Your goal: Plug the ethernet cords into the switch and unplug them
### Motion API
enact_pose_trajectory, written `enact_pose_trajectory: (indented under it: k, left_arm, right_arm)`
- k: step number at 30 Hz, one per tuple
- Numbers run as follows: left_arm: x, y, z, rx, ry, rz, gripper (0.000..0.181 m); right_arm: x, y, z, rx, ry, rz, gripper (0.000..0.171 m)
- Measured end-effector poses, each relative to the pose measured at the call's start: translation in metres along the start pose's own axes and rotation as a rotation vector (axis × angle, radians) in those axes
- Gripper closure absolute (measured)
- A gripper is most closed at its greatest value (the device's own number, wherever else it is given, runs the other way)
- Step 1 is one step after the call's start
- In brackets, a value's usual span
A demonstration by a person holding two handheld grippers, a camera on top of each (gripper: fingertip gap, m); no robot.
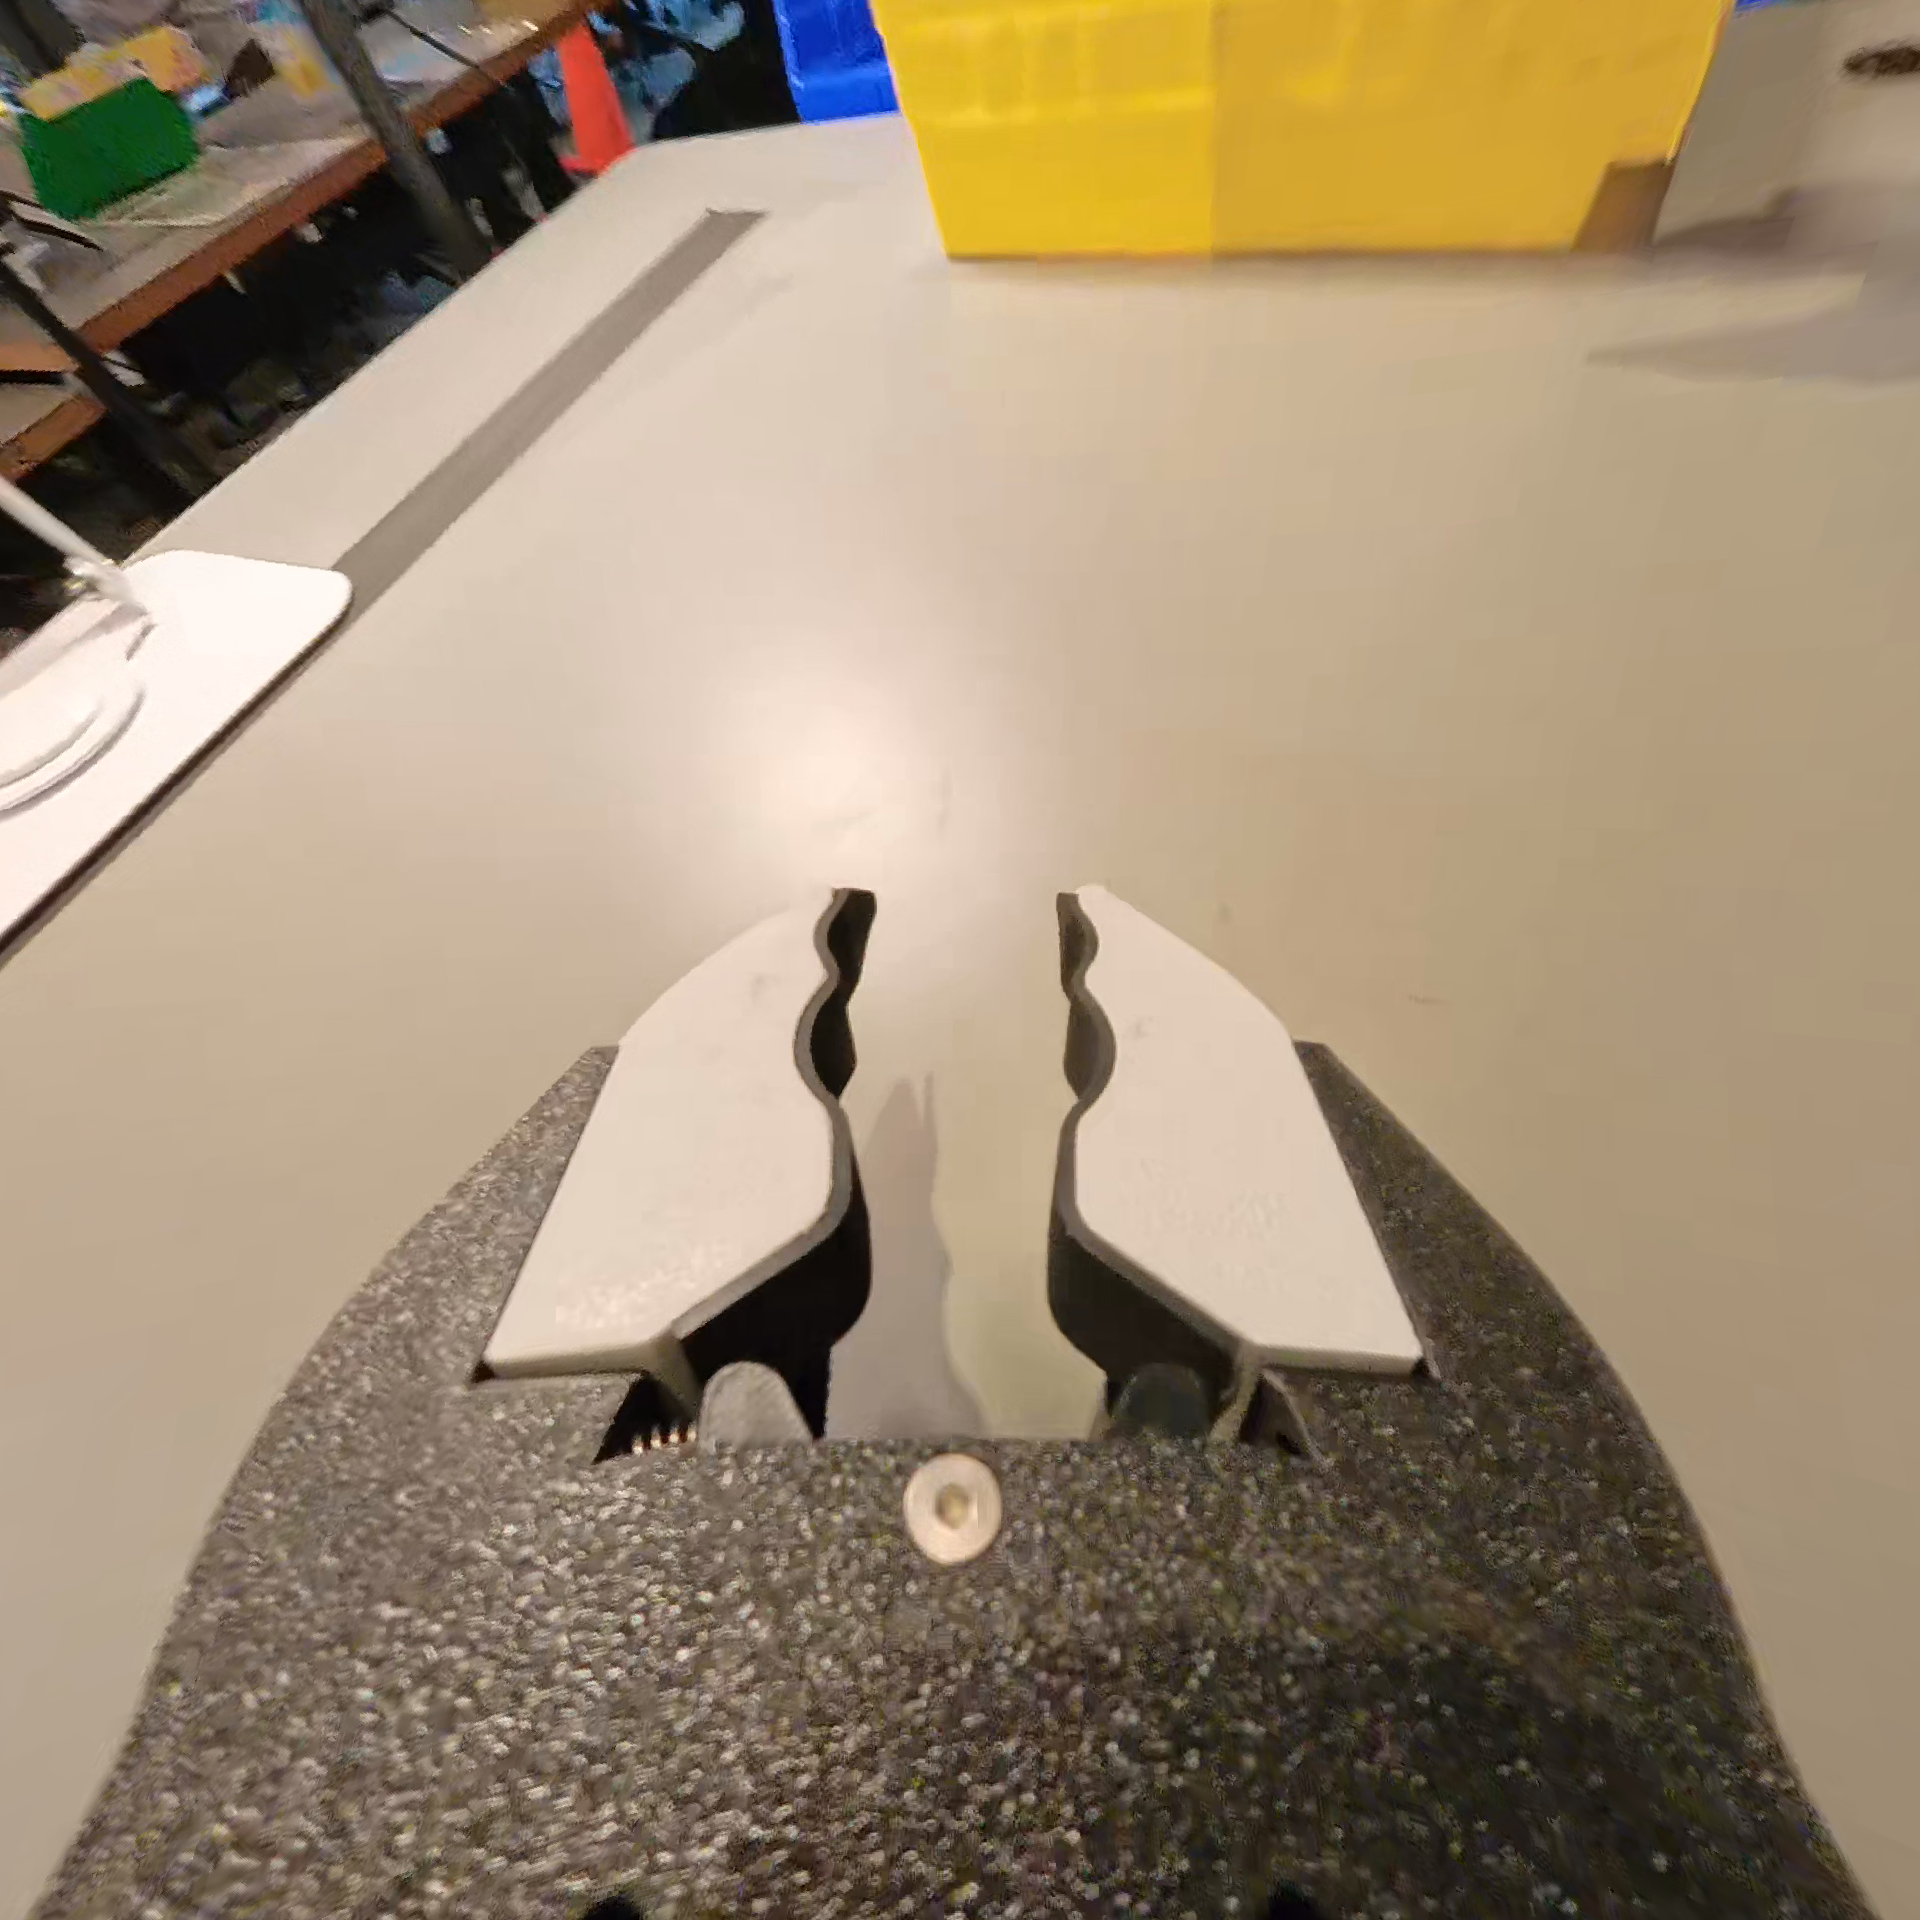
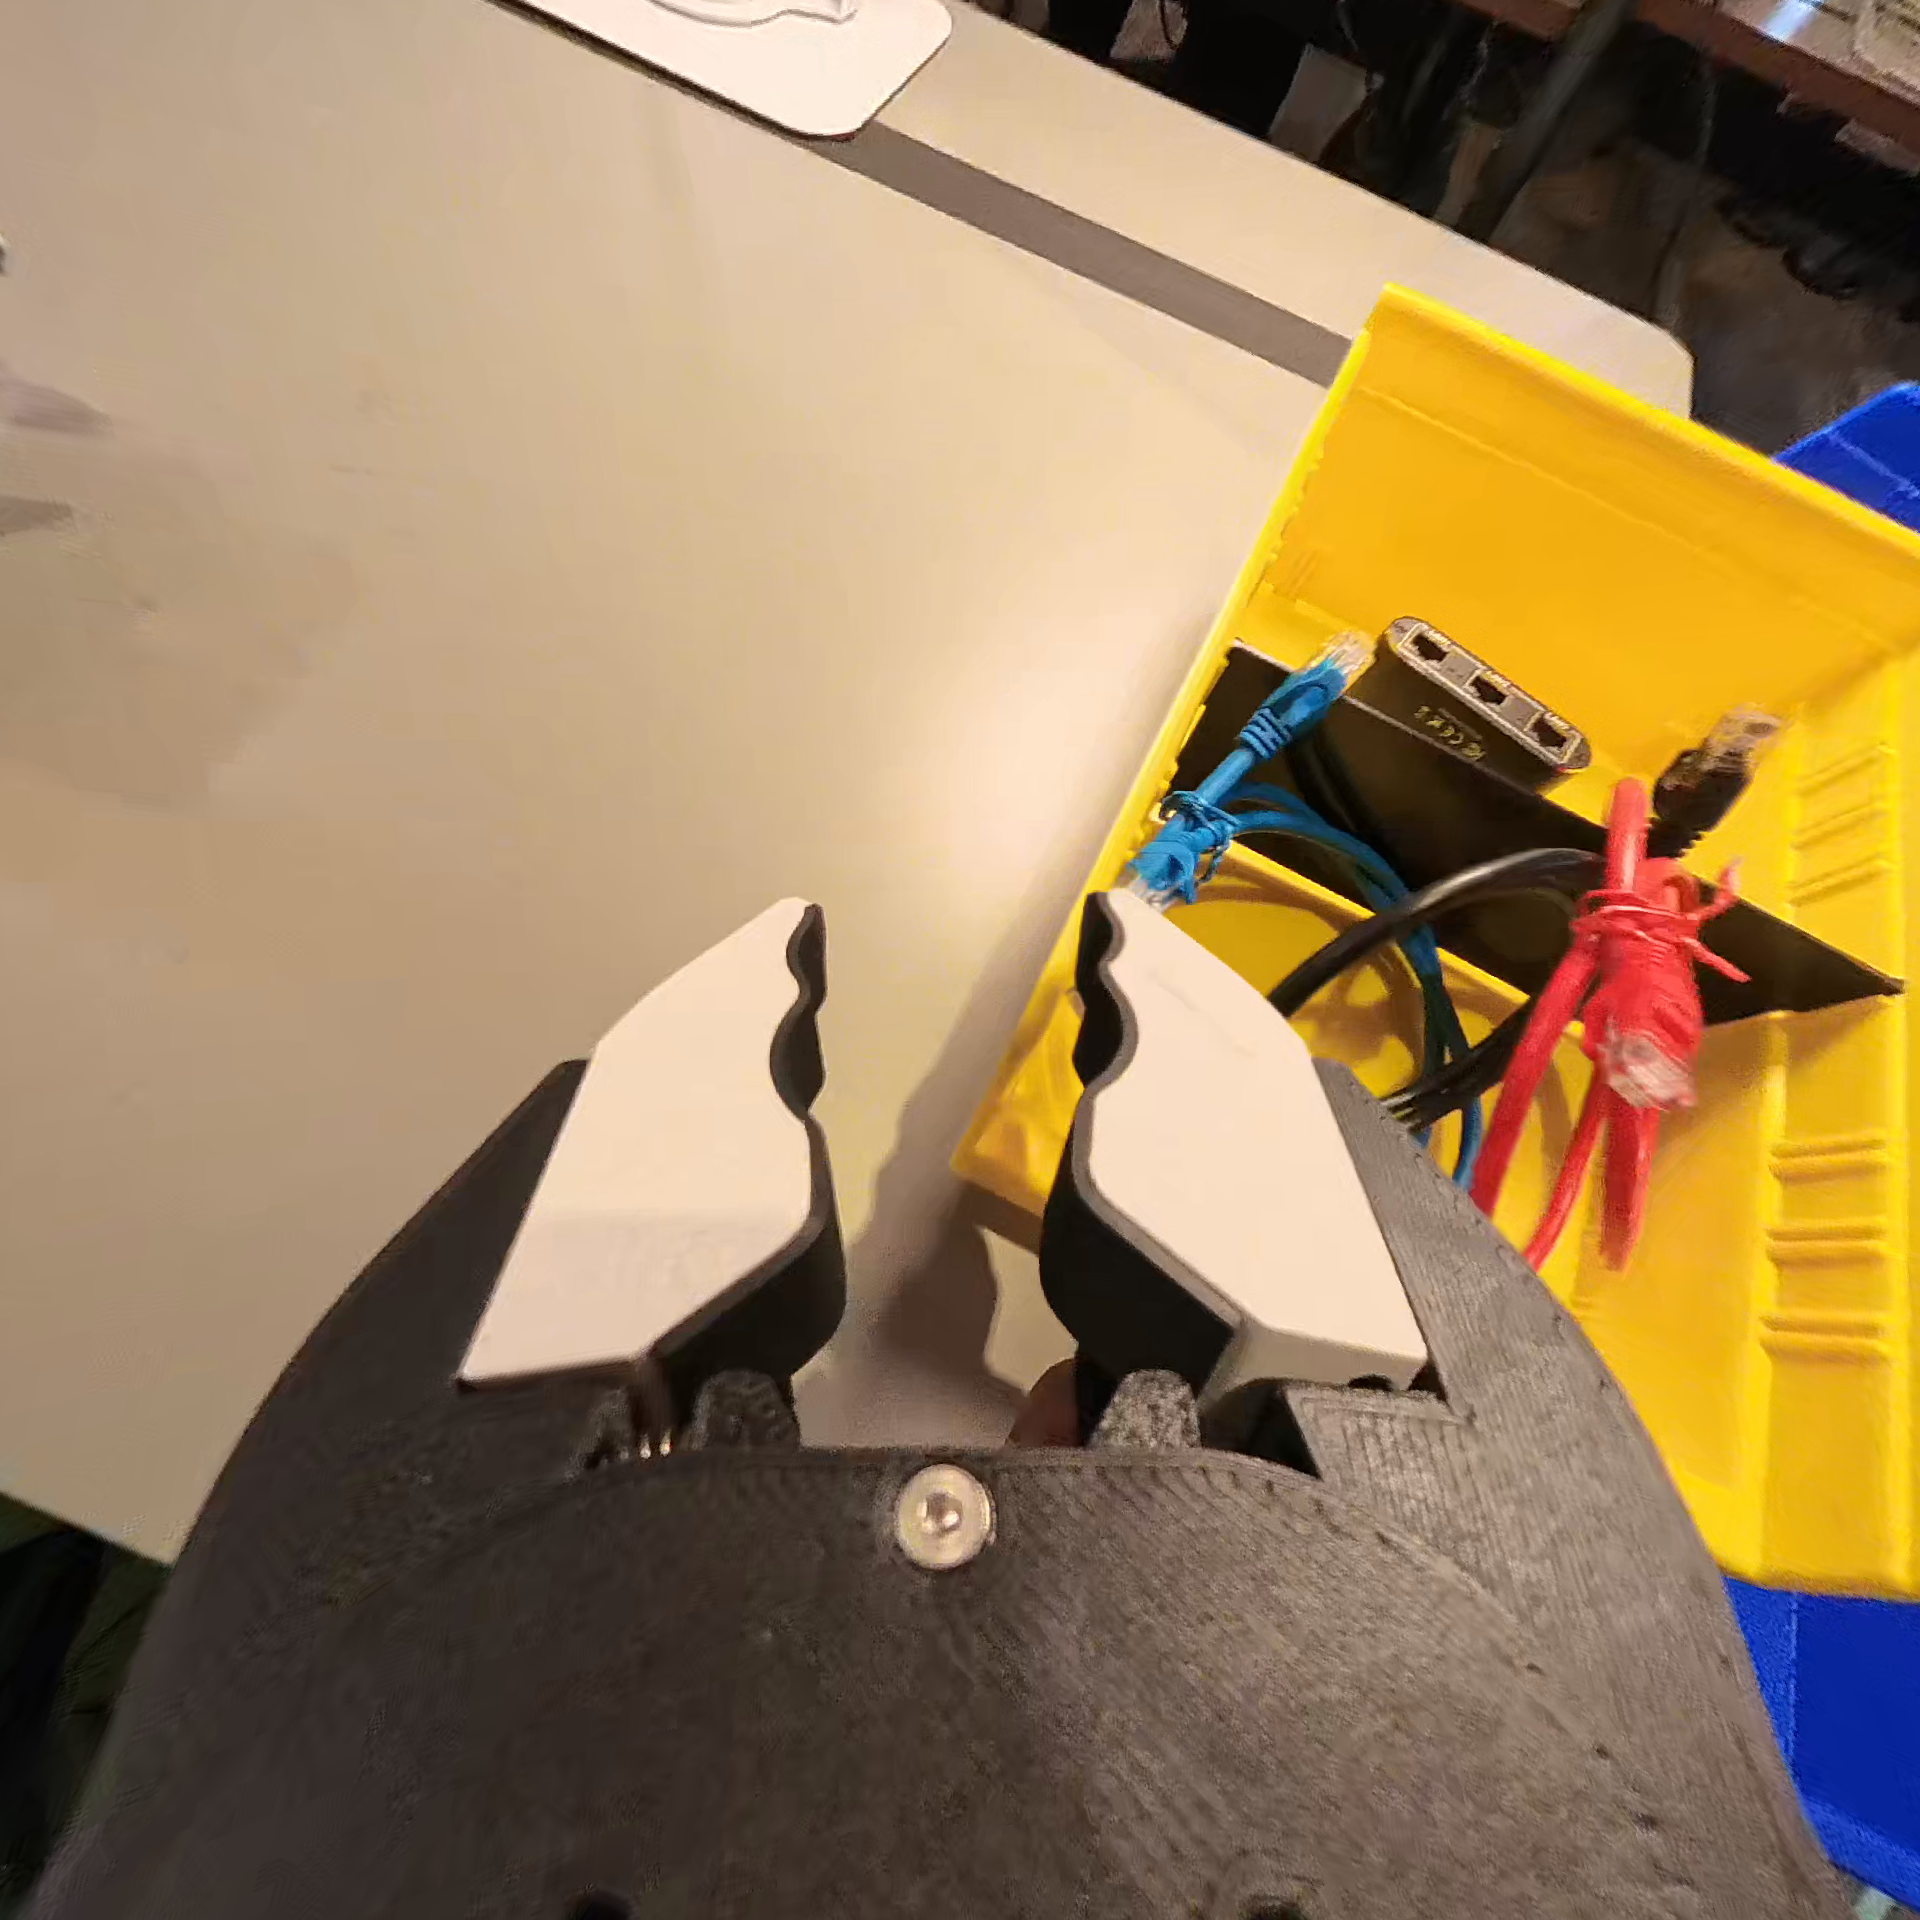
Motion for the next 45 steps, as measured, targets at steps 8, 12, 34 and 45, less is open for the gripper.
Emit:
enact_pose_trajectory:
  k: [8, 12, 34, 45]
  left_arm:
    - [-0.022, 0.076, -0.006, 0.276, 0.261, 0.108, 0.129]
    - [-0.044, 0.144, -0.008, 0.591, 0.423, 0.182, 0.115]
    - [-0.132, 0.244, -0.121, 1.052, 0.322, -0.297, 0.170]
    - [-0.116, 0.248, -0.053, 0.840, 0.105, -0.235, 0.174]
  right_arm:
    - [0.000, -0.015, 0.014, -0.101, 0.036, -0.026, 0.153]
    - [-0.006, -0.020, 0.022, -0.091, 0.014, -0.096, 0.149]
    - [-0.020, -0.063, 0.021, -0.256, 0.005, -0.096, 0.138]
    - [-0.031, -0.049, 0.022, -0.218, 0.023, 0.004, 0.154]
Point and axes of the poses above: each gripper's, where its closed fingertips meet, y back along the fingers, x out of its top, z = x × y across the jaws, the point moved 9 cm from there along y, back along the fingers, and after that the axes turned 8 degrees about x, right-handed, at the moved point
